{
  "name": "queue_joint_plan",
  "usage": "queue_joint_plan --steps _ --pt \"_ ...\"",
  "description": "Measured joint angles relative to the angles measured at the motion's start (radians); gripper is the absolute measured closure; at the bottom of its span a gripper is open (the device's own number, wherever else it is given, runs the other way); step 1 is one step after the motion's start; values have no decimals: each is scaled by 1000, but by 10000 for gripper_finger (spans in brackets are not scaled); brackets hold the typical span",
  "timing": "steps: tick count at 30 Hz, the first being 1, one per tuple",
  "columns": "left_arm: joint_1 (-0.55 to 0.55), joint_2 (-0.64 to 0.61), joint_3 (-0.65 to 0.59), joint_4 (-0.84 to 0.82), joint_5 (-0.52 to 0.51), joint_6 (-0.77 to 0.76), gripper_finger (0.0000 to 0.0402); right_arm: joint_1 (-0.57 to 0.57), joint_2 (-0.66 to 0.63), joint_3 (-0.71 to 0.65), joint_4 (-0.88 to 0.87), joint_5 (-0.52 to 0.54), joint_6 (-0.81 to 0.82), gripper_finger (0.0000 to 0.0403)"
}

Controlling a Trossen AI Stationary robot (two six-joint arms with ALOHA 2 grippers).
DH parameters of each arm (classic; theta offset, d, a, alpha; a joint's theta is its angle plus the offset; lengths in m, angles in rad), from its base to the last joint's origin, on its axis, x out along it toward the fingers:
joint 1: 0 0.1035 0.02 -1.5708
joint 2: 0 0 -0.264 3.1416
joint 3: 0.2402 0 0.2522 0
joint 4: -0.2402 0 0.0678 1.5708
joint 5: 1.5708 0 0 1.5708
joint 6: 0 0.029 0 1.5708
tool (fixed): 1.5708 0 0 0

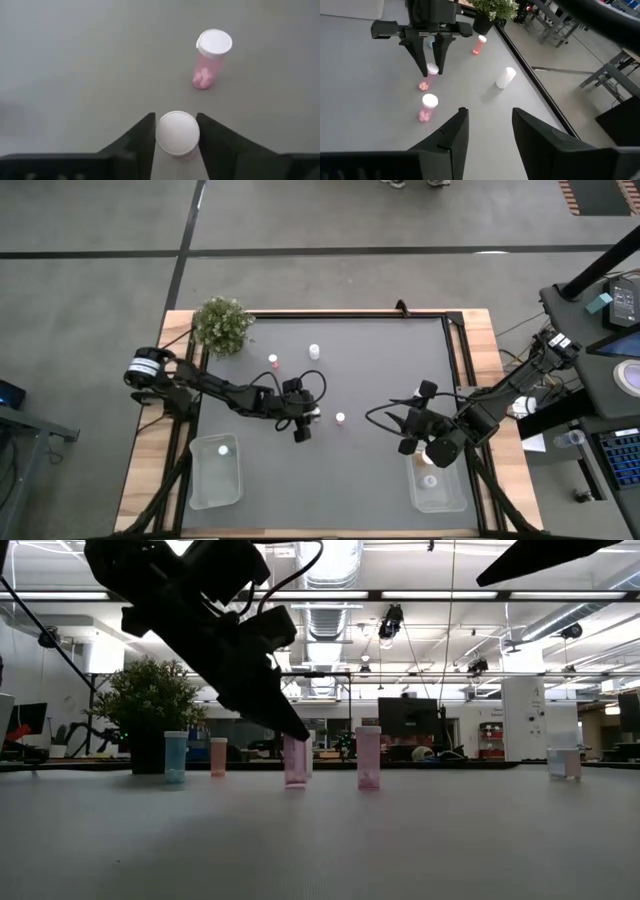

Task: Pick and place medicine bottles into bin by pill shape (circle, oval)
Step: Put the left pink tablet bottle into the gray bin

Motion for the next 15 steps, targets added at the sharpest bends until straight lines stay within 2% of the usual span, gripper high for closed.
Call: queue_joint_plan --steps 3,10,15 --pt "0 -3 0 0 1 0 314 0 0 0 0 0 0 261" --pt "-28 -27 14 -7 1 -7 304 0 0 0 0 0 -14 262" --pt "-99 -103 63 -57 2 -79 303 -19 -5 0 56 50 -141 267"
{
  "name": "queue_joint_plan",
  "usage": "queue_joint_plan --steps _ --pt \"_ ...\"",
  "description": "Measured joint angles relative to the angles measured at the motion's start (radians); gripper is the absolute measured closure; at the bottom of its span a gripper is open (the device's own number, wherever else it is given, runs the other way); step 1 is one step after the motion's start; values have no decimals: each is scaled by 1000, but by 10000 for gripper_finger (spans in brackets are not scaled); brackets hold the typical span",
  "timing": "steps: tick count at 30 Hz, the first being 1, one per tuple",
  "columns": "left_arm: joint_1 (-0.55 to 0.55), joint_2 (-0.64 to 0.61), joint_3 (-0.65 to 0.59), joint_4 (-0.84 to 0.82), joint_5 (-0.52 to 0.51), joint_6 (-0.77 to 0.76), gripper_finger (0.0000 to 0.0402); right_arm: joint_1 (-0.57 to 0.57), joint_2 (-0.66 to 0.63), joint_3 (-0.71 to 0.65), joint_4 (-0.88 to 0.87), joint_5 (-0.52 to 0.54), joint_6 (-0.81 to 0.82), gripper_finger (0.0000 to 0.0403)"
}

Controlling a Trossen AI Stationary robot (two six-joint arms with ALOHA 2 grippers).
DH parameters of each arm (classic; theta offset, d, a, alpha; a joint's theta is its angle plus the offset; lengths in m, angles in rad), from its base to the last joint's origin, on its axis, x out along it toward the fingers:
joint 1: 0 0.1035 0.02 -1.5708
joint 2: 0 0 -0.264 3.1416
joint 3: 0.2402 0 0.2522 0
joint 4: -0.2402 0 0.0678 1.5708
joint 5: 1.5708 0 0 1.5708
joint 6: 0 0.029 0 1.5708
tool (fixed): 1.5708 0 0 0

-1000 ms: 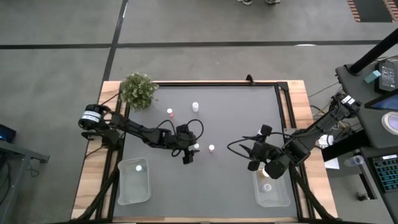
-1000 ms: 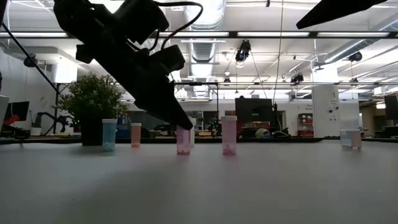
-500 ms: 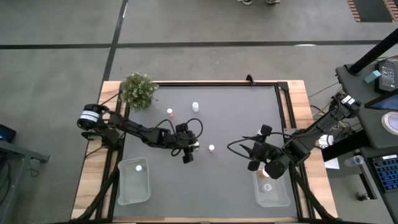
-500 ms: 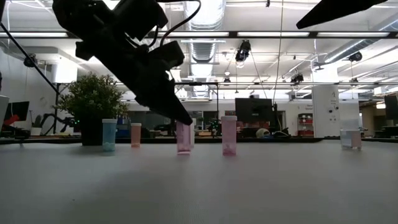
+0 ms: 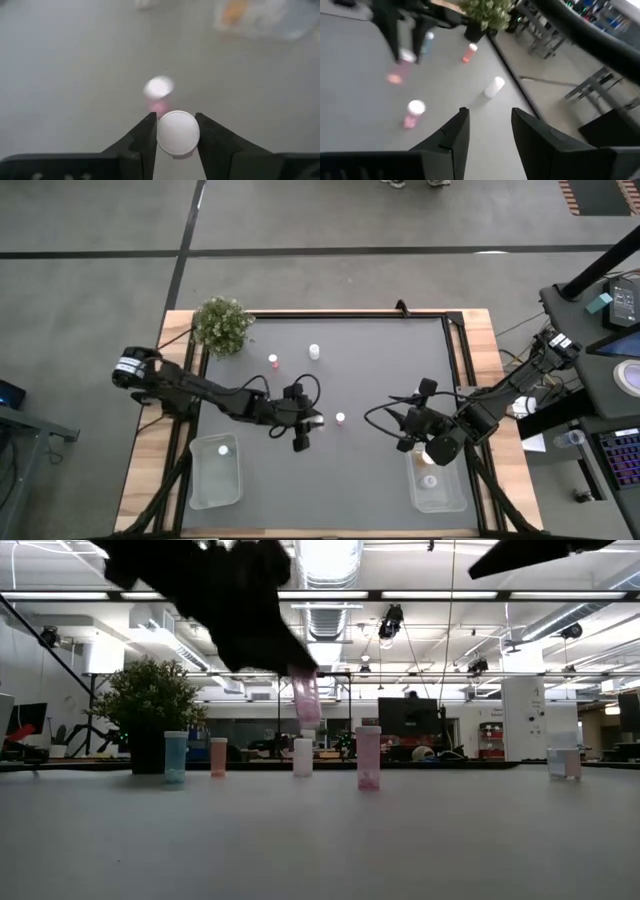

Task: Pick and place medicine bottles into bin by pill shape (circle, oval)
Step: Put the left pink tablet bottle into the gray bin

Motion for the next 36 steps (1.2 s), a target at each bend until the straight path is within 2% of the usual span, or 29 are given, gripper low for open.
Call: queue_joint_plan --steps 4,7,13,18,22,26,36 --pt "-104 -84 55 -88 19 -109 306 -47 -13 0 100 0 -172 271" --pt "-196 -160 122 -202 10 -205 306 -84 -23 0 148 -13 -239 273" --pt "-383 -235 203 -484 -39 -380 307 -120 -21 0 157 -63 -242 273" --pt "-560 -255 206 -687 -42 -531 307 -120 -11 0 174 -82 -225 273" --pt "-678 -254 205 -817 -101 -702 307 -120 -9 0 198 -114 -230 273" --pt "-747 -259 205 -851 -174 -782 307 -120 -9 0 215 -144 -231 273" --pt "-797 -305 210 -973 -180 -786 307 -120 -9 0 228 -156 -233 273"
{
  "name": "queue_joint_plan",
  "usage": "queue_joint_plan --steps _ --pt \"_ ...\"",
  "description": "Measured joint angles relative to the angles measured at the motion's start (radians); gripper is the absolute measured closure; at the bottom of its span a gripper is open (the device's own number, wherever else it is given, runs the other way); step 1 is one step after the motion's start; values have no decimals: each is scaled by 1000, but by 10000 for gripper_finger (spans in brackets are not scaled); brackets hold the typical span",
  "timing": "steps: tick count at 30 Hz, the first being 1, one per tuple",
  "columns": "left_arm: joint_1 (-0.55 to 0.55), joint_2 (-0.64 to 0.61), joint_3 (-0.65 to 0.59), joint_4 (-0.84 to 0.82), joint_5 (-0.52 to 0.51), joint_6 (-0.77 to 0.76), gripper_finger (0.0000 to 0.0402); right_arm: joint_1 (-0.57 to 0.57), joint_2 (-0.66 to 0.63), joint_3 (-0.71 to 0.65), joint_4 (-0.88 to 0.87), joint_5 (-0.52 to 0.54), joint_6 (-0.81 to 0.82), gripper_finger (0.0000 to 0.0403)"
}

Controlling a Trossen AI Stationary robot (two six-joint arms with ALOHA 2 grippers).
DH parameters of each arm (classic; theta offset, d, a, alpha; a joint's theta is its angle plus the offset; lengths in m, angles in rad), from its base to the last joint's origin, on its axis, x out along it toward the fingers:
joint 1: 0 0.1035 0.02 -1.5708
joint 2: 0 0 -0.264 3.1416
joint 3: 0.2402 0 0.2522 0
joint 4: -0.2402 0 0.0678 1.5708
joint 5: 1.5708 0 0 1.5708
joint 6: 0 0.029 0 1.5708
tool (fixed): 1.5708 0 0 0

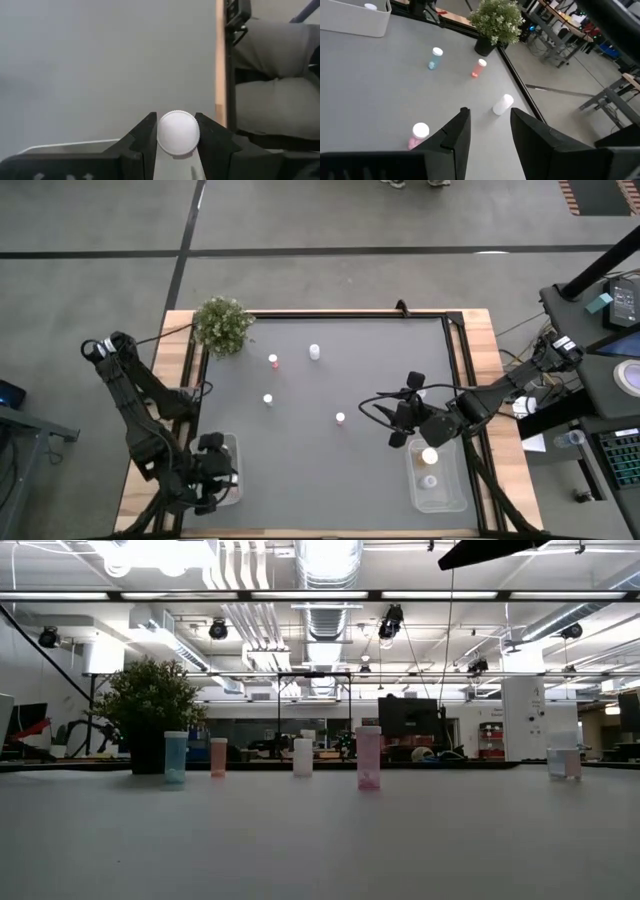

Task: Pick and place medicine bottles into bin by pill shape (circle, oval)
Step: Put the left pink tablet bottle into the gray bin

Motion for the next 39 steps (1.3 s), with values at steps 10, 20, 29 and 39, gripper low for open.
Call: queue_joint_plan --steps 10,20,29,39 --pt "-90 -3 -45 -172 -44 -5 307 0 0 0 9 -2 27 273" --pt "-180 56 -146 -166 -110 -155 307 0 0 0 49 -2 26 273" --pt "-192 128 -174 -155 -166 -156 307 0 0 0 69 -2 26 273" --pt "-191 200 -194 -51 -238 -160 304 0 0 0 80 -2 25 273"
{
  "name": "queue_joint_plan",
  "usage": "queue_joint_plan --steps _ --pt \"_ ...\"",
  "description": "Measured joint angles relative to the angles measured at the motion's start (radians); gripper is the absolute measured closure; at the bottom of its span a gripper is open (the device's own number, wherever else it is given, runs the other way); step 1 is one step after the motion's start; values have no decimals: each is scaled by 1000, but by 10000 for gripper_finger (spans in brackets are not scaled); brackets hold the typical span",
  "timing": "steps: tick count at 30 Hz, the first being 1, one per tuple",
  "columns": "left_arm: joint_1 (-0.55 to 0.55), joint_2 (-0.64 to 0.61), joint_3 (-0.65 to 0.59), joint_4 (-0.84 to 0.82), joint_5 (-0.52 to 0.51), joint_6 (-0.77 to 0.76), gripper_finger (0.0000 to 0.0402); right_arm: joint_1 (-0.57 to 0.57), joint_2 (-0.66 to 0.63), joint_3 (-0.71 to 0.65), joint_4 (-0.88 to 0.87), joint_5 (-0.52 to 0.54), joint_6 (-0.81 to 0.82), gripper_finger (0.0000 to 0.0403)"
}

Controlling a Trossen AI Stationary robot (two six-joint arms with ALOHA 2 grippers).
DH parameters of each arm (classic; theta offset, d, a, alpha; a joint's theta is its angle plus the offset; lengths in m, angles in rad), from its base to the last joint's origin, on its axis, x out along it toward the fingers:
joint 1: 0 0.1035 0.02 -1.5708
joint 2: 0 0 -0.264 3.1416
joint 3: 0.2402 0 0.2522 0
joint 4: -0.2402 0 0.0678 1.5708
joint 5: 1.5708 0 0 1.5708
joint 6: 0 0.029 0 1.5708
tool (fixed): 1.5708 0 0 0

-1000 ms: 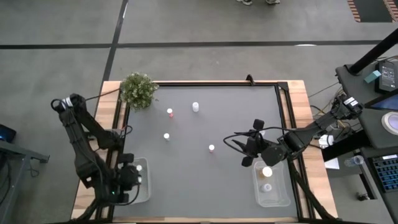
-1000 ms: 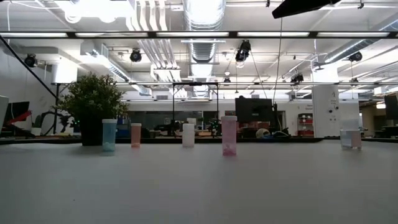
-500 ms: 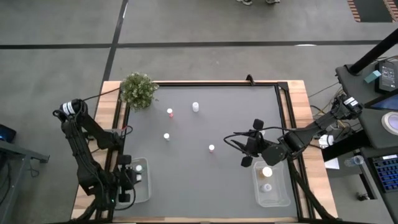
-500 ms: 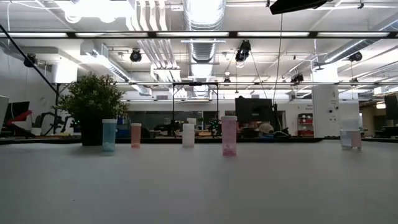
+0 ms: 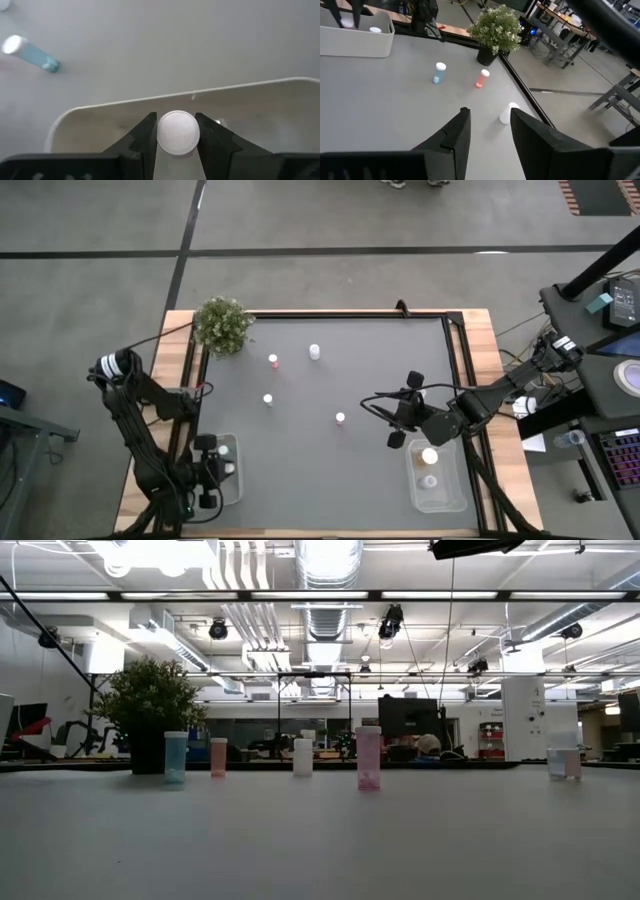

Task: Pick and place medicine bottles into bin by pill shape (circle, oval)
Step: Put the left pink tablet bottle into the gray bin

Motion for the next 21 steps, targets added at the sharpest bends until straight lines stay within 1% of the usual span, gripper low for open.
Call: queue_joint_plan --steps 2,10,15,21 --pt "0 17 0 27 -1 0 303 0 0 0 0 0 -1 273" --pt "0 65 -1 32 11 0 302 0 0 0 2 0 -10 273" --pt "0 64 -2 35 15 0 301 0 0 0 2 0 -17 273" --pt "0 45 -3 35 56 3 300 0 0 0 2 0 -17 273"
